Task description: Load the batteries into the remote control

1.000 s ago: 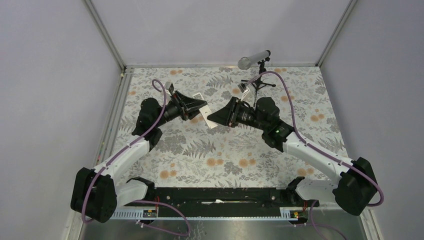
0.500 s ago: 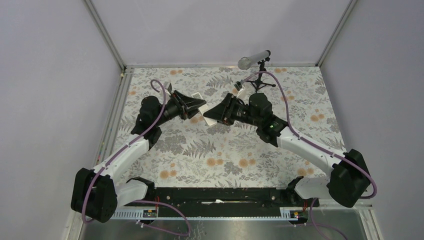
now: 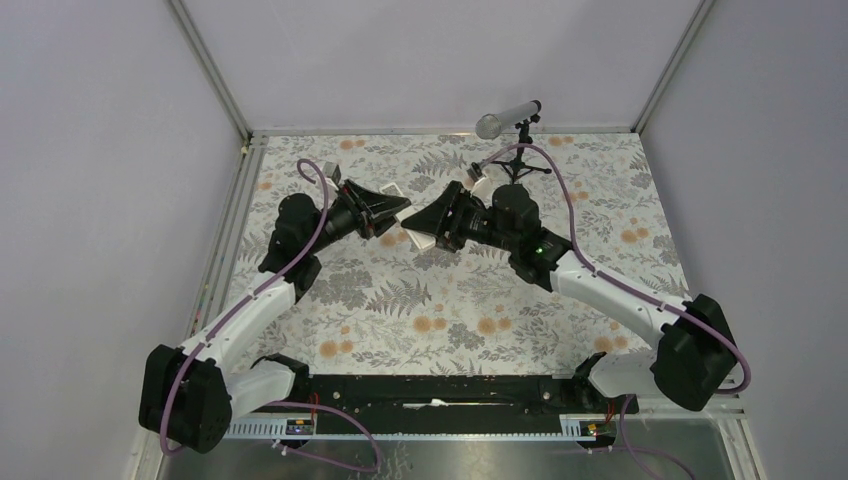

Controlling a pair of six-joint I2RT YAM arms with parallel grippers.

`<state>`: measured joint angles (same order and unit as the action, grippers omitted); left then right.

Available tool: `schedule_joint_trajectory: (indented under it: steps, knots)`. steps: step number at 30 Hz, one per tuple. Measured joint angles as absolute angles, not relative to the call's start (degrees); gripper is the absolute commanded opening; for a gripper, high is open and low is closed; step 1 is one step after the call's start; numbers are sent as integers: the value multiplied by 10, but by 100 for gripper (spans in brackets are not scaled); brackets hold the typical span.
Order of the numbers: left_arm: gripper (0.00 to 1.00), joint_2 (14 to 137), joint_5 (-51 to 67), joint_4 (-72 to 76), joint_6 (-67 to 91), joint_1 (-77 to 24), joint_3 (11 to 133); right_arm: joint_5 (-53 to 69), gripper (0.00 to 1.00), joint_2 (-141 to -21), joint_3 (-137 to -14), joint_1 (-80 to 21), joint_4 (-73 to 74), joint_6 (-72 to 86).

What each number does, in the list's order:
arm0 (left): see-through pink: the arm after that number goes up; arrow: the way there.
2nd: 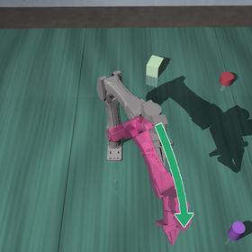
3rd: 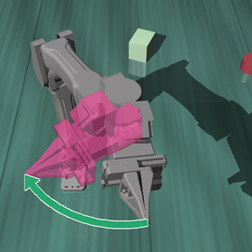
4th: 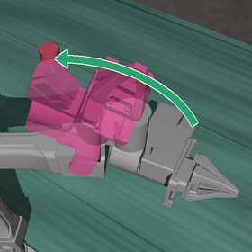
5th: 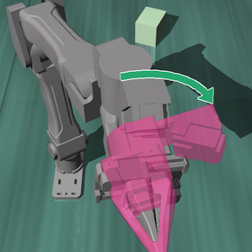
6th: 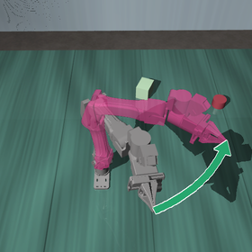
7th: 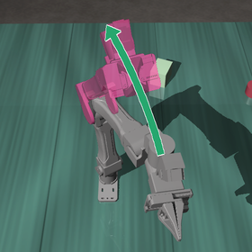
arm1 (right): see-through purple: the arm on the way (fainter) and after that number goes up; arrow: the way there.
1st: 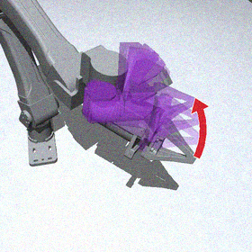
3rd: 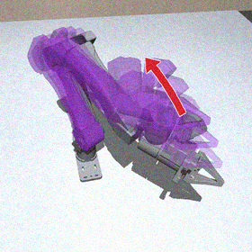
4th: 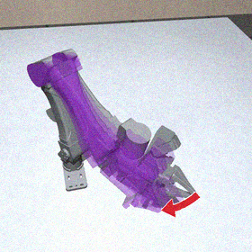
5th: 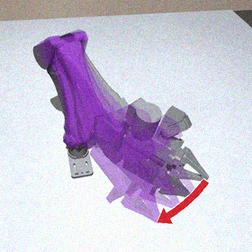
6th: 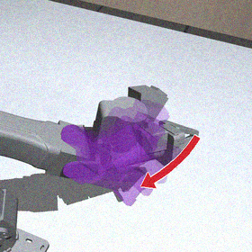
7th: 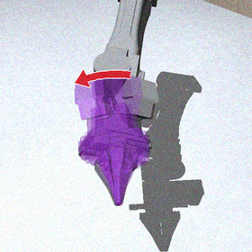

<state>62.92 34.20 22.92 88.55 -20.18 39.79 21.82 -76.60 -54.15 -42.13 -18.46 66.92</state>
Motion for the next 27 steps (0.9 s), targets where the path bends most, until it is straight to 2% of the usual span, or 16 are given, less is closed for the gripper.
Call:
schedule_joint_trajectory:
  steps: [5,11,14,16,18,20,27]
  knots:
    - [0,628,343,244,897,-196,398,200,87,-749,-542,-422,-170,641]
    - [0,628,343,269,916,-182,398,189,90,-704,-534,-422,-152,624]
    - [0,628,343,274,920,-178,398,189,81,-681,-523,-422,-156,629]
    - [0,628,343,277,923,-178,398,190,70,-676,-515,-422,-161,634]
    - [0,628,342,281,928,-178,398,192,52,-681,-510,-422,-161,642]
    - [0,630,342,280,924,-178,397,199,43,-688,-510,-422,-169,651]
    - [0,636,342,282,936,-177,388,206,38,-693,-509,-422,-186,662]
